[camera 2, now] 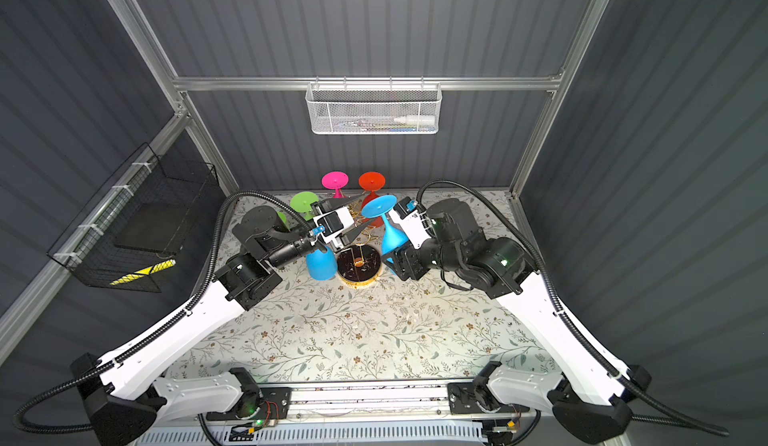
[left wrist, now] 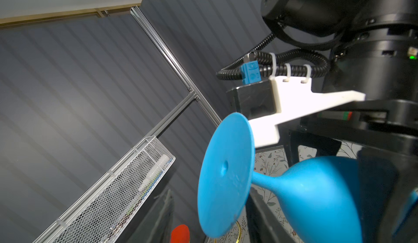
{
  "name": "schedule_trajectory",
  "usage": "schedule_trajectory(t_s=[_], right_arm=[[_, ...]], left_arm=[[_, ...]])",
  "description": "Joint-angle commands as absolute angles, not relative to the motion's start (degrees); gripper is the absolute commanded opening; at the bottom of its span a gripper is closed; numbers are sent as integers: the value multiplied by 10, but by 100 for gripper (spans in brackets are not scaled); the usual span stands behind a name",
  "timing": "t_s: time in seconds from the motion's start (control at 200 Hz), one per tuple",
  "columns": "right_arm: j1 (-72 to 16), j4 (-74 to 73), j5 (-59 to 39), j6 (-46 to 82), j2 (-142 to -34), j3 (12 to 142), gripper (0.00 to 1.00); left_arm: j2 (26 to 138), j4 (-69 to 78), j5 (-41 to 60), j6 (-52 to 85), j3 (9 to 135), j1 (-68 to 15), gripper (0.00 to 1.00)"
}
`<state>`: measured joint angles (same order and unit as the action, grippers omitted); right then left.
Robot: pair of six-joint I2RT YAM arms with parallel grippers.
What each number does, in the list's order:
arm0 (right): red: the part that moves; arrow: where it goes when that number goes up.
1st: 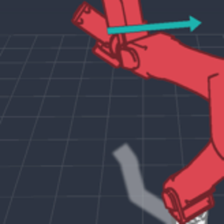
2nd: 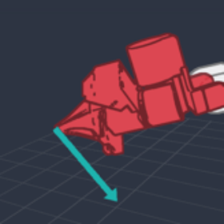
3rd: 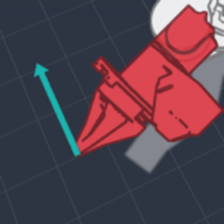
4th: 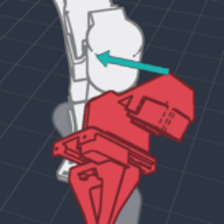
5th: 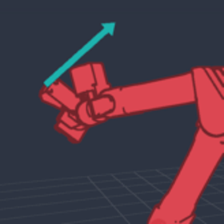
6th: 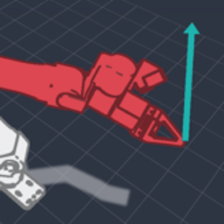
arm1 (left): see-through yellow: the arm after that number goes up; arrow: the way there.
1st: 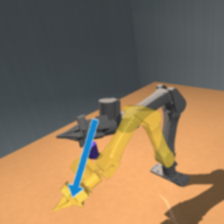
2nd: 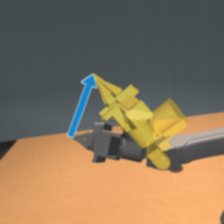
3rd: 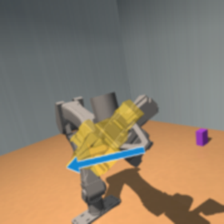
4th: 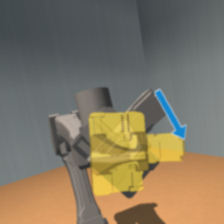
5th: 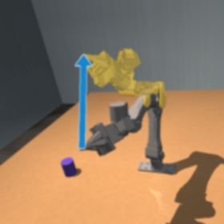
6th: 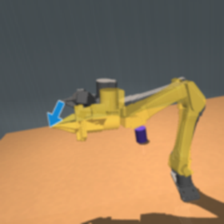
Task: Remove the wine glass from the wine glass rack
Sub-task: 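Open the left gripper to release the cyan glass stem to the right gripper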
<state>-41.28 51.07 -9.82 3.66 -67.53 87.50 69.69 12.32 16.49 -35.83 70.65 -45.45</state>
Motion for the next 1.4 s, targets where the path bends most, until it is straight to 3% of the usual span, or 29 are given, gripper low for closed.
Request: schedule_trajectory(t_s=[0.0, 0.13, 0.275, 0.395, 0.61, 0.84, 1.13, 1.396], right_arm=[[-422, 517, -101, 41, -677, 880, 67], [-425, 516, -99, 45, -680, 876, 67], [-427, 516, -100, 51, -683, 873, 68], [-427, 516, -102, 56, -686, 874, 68], [-427, 507, -110, 67, -680, 875, 75], [-426, 466, -118, 91, -651, 868, 99], [-387, 325, -148, 139, -549, 800, 99], [-255, 249, -263, 223, -481, 725, 96]], left_arm=[[700, 123, 167, -369, 715, -457, 51], [700, 134, 161, -365, 718, -457, 44], [700, 128, 154, -358, 727, -457, 28], [699, 121, 153, -356, 726, -457, 23], [690, 118, 134, -343, 718, -457, 0], [660, 130, 76, -289, 686, -457, 0], [628, 120, -119, -52, 644, -457, 0], [615, 112, -162, 8, 617, -457, 0]])
